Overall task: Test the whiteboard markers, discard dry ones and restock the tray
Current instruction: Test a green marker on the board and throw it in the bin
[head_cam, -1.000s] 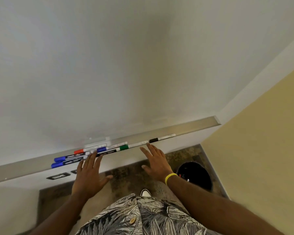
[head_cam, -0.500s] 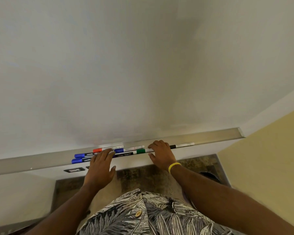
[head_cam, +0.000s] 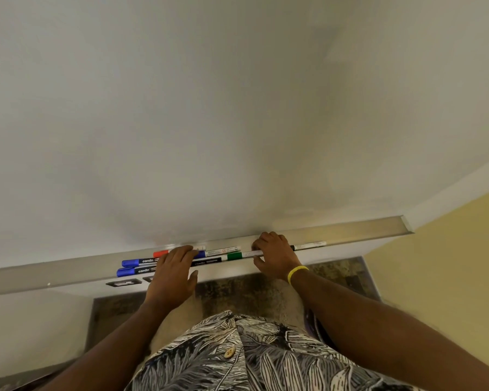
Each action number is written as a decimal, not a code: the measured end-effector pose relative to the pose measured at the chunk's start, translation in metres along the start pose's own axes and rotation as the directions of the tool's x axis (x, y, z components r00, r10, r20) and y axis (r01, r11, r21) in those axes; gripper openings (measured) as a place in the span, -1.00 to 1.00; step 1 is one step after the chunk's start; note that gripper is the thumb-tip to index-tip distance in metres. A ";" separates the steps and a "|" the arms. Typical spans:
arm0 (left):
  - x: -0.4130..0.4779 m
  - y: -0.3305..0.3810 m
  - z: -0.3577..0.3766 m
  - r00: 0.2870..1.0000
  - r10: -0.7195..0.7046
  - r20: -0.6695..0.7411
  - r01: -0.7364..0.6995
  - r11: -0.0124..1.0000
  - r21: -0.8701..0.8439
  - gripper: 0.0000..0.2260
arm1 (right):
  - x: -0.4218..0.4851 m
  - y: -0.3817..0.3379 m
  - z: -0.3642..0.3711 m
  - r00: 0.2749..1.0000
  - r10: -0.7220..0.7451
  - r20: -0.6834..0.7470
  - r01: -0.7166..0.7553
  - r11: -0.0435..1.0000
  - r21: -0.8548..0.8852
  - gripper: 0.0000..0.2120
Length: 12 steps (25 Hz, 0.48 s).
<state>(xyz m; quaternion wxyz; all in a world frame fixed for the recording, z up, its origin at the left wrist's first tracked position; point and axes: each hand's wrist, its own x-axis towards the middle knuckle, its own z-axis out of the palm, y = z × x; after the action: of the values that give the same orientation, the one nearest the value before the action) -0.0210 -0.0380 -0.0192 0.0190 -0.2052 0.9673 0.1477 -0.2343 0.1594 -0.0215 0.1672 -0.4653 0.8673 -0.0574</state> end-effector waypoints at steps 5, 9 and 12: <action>0.008 0.006 0.001 1.000 0.011 0.007 -0.011 1.000 -0.014 -0.56 | 0.000 0.013 -0.002 0.997 -0.046 0.055 0.047 0.999 -0.015 -0.64; 0.015 0.010 0.001 1.000 0.011 0.024 -0.011 1.000 -0.014 -0.58 | 0.005 0.011 -0.004 0.996 -0.040 0.077 0.043 0.999 -0.033 -0.70; 0.019 0.013 -0.001 0.999 0.007 0.037 -0.006 1.000 -0.021 -0.58 | 0.012 0.010 -0.011 0.993 -0.017 0.115 0.020 0.999 -0.030 -0.73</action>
<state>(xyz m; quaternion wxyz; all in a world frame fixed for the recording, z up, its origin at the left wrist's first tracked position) -0.0433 -0.0342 -0.0162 0.0345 -0.1992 0.9659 0.1619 -0.2527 0.1544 -0.0164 0.2088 -0.4784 0.8527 -0.0185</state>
